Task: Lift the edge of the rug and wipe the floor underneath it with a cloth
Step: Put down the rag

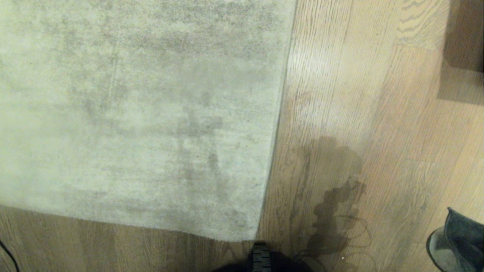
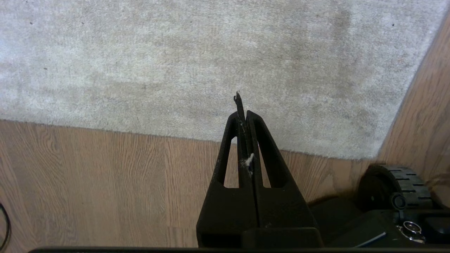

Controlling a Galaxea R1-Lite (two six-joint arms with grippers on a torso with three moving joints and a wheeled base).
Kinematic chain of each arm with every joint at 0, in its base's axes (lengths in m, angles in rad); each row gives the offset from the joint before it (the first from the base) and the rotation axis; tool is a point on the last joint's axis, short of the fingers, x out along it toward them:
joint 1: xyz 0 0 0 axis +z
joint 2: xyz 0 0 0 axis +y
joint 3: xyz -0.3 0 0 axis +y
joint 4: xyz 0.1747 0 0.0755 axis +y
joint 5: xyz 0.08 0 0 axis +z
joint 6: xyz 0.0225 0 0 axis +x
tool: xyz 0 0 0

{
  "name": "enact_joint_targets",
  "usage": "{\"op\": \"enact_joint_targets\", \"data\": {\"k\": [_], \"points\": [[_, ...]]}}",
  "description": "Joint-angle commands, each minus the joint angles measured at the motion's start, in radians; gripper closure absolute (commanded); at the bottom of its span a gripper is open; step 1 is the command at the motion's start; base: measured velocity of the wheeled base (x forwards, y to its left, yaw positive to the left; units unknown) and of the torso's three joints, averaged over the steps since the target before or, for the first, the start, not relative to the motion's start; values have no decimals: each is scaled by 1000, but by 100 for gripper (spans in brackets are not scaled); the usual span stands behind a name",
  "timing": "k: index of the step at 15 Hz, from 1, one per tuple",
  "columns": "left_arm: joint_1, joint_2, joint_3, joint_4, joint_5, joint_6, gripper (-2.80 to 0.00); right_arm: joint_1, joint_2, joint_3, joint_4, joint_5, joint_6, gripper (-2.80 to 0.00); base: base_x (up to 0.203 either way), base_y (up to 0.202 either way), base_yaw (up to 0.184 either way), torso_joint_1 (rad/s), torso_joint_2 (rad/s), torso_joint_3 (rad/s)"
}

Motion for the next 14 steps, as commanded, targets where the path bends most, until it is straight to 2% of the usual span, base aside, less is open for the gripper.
{"op": "enact_joint_targets", "data": {"k": [1,14], "points": [[0,1,0,1,0,1,0,1,1,0,0,0,1,0,0,0,0,0,0,0],[0,1,0,0,-4,-2,0,2,1,0,0,0,1,0,0,0,0,0,0,0]]}}
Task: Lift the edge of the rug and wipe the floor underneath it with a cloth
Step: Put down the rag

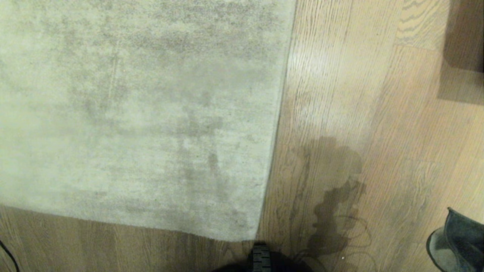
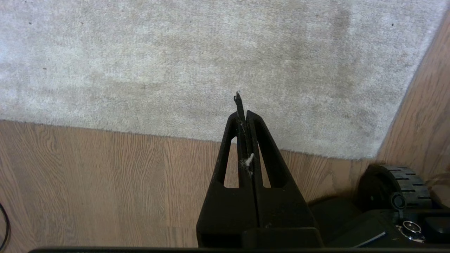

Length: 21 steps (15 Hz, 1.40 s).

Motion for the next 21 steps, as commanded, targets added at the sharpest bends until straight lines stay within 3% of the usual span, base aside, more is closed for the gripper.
{"op": "enact_joint_targets", "data": {"k": [1,21], "points": [[0,1,0,-1,0,0,0,1,1,0,0,0,0,0,0,0,0,0,0,0],[0,1,0,-1,6,-2,0,2,1,0,0,0,0,0,0,0,0,0,0,0]]}}
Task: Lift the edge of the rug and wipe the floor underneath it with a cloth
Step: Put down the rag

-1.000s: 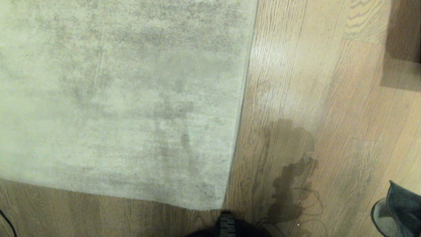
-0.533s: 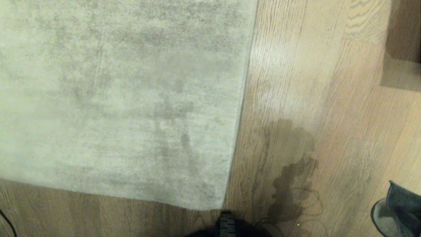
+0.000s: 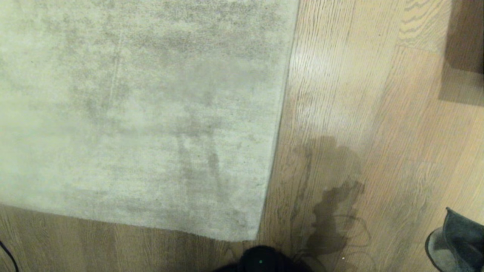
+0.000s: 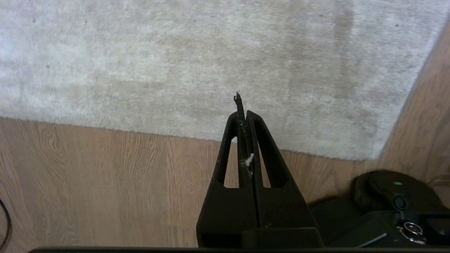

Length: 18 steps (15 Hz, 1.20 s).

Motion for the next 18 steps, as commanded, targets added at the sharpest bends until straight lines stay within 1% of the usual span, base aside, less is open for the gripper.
{"op": "enact_joint_targets", "data": {"k": [1,12,13,18], "points": [[1,1,0,-1,0,0,0,3,1,0,0,-1,1,0,-2,-92,11,2,2,12],[1,1,0,-3,0,-1,0,2,1,0,0,-1,1,0,0,-188,2,2,2,3],[1,1,0,-3,0,-1,0,3,1,0,0,-1,1,0,0,-102,0,6,2,3],[1,1,0,-1,0,0,0,2,1,0,0,-1,1,0,0,0,0,0,0,0]]}}
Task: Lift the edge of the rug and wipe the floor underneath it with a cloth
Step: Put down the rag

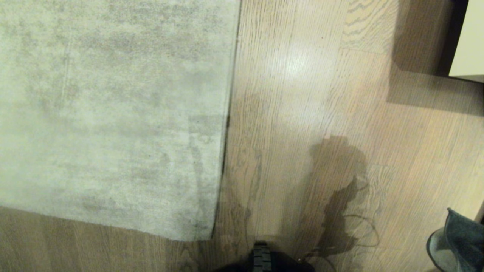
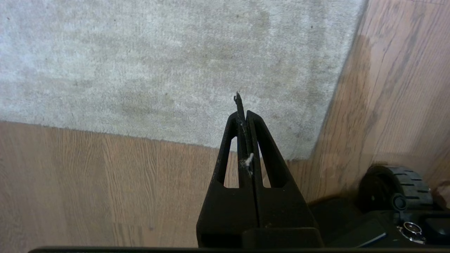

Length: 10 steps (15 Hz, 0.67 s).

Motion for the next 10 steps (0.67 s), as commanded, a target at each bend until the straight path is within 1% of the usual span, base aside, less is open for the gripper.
{"op": "enact_joint_targets", "data": {"k": [1,6,7,8,10], "points": [[0,1,0,-1,1,0,0,0,1,0,-1,0,0,0,0,0,0,0,0,0],[0,1,0,-1,1,0,0,0,1,0,-1,0,1,0,0,0,0,0,0,0],[0,1,0,0,1,0,0,1,3,0,-1,-6,12,0,0,0,0,0,0,0],[0,1,0,-1,1,0,0,1,3,0,-4,-31,45,0,0,0,0,0,0,0],[0,1,0,-1,1,0,0,0,1,0,-5,-43,53,0,0,0,0,0,0,0]]}}
